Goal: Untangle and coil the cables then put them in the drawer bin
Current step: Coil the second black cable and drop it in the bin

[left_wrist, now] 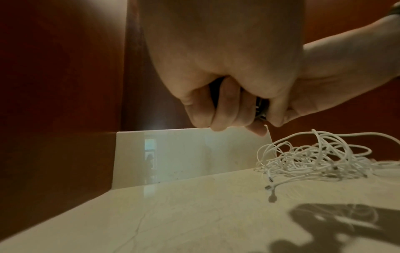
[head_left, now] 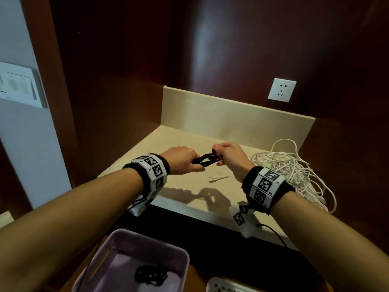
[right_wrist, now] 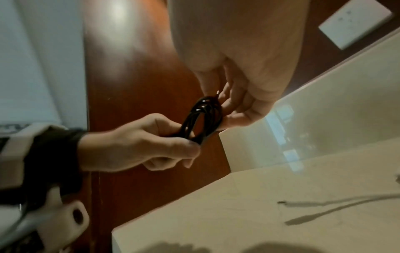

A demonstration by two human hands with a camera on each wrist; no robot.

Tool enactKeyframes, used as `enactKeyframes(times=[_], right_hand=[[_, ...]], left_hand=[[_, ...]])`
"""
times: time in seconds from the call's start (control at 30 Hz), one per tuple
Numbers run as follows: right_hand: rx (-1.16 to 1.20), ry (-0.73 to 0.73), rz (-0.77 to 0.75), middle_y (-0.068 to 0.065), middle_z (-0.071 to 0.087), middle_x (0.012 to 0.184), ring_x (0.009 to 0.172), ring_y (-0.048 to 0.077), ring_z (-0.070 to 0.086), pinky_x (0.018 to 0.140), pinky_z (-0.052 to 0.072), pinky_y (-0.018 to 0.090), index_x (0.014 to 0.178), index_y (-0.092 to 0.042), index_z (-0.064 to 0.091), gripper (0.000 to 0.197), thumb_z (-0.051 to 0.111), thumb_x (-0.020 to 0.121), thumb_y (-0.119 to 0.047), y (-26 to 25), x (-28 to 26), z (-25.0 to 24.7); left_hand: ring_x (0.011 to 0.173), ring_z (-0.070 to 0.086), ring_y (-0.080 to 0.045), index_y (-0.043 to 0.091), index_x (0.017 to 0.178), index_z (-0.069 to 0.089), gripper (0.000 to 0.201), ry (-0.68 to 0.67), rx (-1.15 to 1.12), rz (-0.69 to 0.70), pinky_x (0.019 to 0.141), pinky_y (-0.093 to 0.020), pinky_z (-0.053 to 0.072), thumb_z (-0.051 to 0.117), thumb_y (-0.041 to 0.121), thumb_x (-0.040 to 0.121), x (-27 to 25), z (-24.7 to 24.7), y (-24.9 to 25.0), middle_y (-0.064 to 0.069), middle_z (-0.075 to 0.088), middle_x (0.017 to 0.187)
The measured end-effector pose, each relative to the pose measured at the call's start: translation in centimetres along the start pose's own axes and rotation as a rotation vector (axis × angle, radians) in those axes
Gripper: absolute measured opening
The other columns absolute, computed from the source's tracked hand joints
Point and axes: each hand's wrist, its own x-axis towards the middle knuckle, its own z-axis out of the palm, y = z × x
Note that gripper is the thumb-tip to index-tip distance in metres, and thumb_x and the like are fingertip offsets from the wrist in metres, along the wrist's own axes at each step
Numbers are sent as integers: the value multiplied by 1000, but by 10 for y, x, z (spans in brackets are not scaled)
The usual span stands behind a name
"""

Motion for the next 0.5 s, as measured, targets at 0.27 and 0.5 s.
enactKeyframes(times=[0.27, 0.5], right_hand=[[-136, -132, -41, 14, 67, 89, 79, 18, 62, 61, 45, 26, 109, -2, 52, 30, 70, 87, -8, -1, -13, -9], [-90, -56, -19, 17, 69, 79, 79, 31, 68, 63, 48, 34, 92, -6, 50, 26, 74, 82, -8, -1, -19, -15]], left_hand=[[58, 45, -16, 20, 90, 66, 21, -27, -158, -40, 54, -30, 29, 59, 39, 93, -1, -3, 5, 1, 54, 66], [62, 47, -17, 14, 97, 67, 24, -29, -216, -8, 55, -30, 31, 60, 37, 93, -6, 0, 12, -2, 56, 71]])
